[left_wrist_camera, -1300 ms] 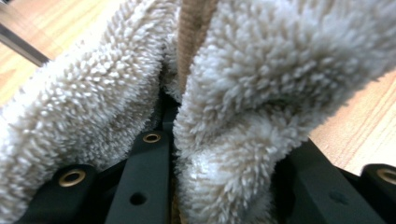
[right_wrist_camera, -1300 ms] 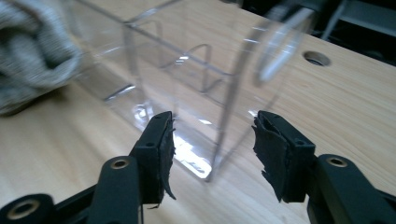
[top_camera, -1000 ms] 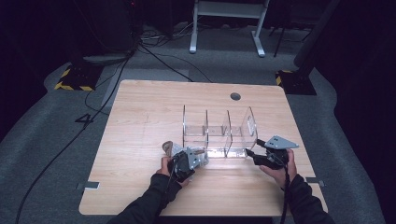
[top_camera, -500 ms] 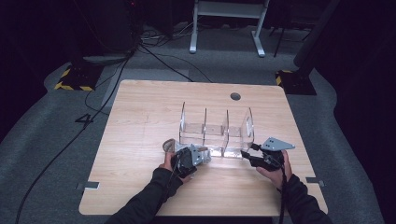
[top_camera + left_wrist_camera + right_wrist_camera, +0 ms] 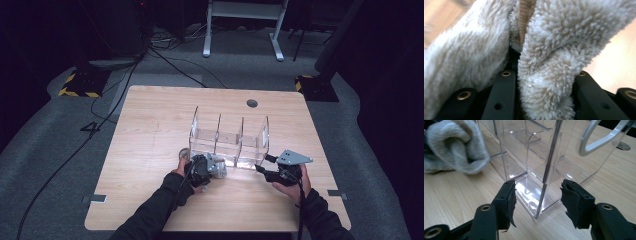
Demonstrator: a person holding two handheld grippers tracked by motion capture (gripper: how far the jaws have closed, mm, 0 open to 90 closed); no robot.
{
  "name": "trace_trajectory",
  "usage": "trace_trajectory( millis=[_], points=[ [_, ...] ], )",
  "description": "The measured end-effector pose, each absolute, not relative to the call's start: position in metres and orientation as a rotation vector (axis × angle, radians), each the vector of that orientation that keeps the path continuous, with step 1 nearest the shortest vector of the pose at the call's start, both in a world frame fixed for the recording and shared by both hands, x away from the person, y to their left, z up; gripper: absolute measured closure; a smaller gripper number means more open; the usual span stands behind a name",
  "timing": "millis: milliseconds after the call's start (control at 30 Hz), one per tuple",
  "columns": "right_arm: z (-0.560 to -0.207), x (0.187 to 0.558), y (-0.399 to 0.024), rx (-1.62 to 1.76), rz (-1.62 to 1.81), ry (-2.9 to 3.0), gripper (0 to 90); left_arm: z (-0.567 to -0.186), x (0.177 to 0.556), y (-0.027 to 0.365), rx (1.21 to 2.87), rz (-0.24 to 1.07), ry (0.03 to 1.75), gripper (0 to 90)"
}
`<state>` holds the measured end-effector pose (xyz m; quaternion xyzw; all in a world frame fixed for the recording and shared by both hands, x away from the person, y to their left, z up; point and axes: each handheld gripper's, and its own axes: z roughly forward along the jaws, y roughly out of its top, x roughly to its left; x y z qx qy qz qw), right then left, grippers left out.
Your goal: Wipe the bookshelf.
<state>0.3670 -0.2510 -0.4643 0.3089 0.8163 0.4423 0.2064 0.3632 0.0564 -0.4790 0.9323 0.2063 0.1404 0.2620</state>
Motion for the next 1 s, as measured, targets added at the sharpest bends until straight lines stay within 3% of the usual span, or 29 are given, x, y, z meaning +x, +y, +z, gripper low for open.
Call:
trace_trajectory(
  millis=[67, 133, 333, 467, 767, 1000],
  points=[
    [-0.464, 0.368, -0.252, 0.867, 1.242, 2.268, 44.7, -0.477, 0.358, 0.059, 2.517, 0.332, 0.511, 69.8],
    [-0.464, 0.368, -0.253, 0.866, 1.24, 2.271, 44.6, -0.473, 0.356, 0.062, 2.466, 0.366, 0.56, 69.6],
    [-0.462, 0.367, -0.252, 0.869, 1.231, 2.261, 44.6, -0.46, 0.361, 0.071, 2.353, 0.636, 0.754, 69.7],
    [-0.461, 0.368, -0.251, 0.871, 1.237, 2.256, 43.2, -0.465, 0.362, 0.06, 2.422, 0.788, 0.765, 69.8],
    [-0.456, 0.367, -0.247, 0.848, 1.249, 2.252, 39.4, -0.481, 0.379, 0.063, 2.452, 0.63, 0.885, 70.4],
    [-0.456, 0.367, -0.243, 0.843, 1.252, 2.256, 39.0, -0.482, 0.383, 0.061, 2.491, 0.562, 0.809, 70.6]
  ],
)
